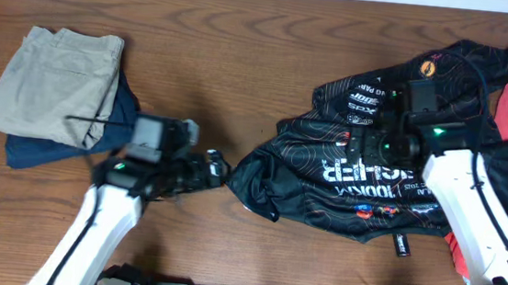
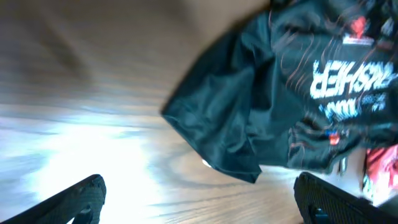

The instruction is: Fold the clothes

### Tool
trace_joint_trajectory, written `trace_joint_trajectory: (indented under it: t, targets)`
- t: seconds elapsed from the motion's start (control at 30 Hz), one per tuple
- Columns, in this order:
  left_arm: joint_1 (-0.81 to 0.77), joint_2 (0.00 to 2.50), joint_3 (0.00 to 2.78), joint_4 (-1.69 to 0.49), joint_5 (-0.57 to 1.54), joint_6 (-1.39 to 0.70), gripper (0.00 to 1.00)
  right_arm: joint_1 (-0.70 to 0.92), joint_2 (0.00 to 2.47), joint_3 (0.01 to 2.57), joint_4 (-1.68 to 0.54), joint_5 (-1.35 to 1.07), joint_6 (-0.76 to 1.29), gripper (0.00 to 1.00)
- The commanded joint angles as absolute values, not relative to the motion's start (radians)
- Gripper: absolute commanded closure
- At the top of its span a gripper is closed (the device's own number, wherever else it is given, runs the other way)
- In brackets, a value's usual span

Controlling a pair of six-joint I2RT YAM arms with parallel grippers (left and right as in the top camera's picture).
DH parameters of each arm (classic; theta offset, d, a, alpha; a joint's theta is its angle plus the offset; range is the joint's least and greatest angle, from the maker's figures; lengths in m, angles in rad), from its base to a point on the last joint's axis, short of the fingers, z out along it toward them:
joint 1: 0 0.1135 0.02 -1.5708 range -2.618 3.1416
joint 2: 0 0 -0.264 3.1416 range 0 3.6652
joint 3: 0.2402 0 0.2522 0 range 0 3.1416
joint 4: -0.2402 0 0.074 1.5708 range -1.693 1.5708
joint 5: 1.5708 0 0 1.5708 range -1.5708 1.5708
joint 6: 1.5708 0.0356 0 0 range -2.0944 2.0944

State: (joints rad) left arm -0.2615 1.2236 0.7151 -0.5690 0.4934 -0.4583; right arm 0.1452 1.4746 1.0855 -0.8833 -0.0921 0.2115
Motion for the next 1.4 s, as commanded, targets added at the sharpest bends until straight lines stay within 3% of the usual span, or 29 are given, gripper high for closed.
trace_joint_trajectory:
  t: [0.0, 0.37, 0.4, 0.43, 0.53, 0.77, 0.97, 1.07, 1.1, 1.2, 1.23, 1.37]
  targets:
    - [-0.338, 1.328, 0.730, -0.528, 0.513, -0.565, 0.02, 0.102, 1.457, 1.090, -0.908, -0.086, 0.209, 0.01]
    - [-0.533, 1.654, 0.730, -0.189, 0.513, -0.761, 0.04, 0.055, 1.457, 1.090, -0.945, -0.078, 0.209, 0.01]
    - [-0.546, 1.671, 0.730, -0.155, 0.512, -0.761, 0.10, 0.051, 1.457, 1.090, -0.947, -0.078, 0.209, 0.01]
    - [-0.556, 1.683, 0.730, -0.126, 0.512, -0.761, 0.24, 0.048, 1.457, 1.090, -0.948, -0.078, 0.209, 0.01]
    - [-0.570, 1.702, 0.730, -0.043, 0.512, -0.760, 0.93, 0.041, 1.457, 1.090, -0.950, -0.078, 0.209, 0.01]
    - [-0.451, 1.629, 0.760, -0.060, 0.504, -0.617, 0.94, 0.010, 1.457, 1.090, -0.978, -0.052, 0.209, 0.01]
    - [-0.138, 1.520, 0.984, -0.284, 0.375, -0.448, 0.94, -0.020, 1.457, 1.090, -0.980, -0.052, 0.209, 0.01]
    - [0.018, 1.522, 1.139, -0.338, 0.366, -0.425, 0.94, -0.022, 1.457, 1.090, -0.980, -0.052, 0.208, 0.01]
    - [0.055, 1.523, 1.172, -0.350, 0.370, -0.426, 0.89, -0.022, 1.457, 1.090, -0.980, -0.052, 0.209, 0.01]
    - [0.130, 1.522, 1.217, -0.370, 0.423, -0.427, 0.06, -0.021, 1.457, 1.090, -0.981, -0.052, 0.209, 0.01]
    - [0.143, 1.522, 1.216, -0.386, 0.459, -0.427, 0.02, -0.021, 1.457, 1.090, -0.981, -0.053, 0.209, 0.01]
    - [0.130, 1.528, 1.201, -0.560, 0.487, -0.427, 0.02, -0.021, 1.457, 1.090, -0.981, -0.053, 0.209, 0.01]
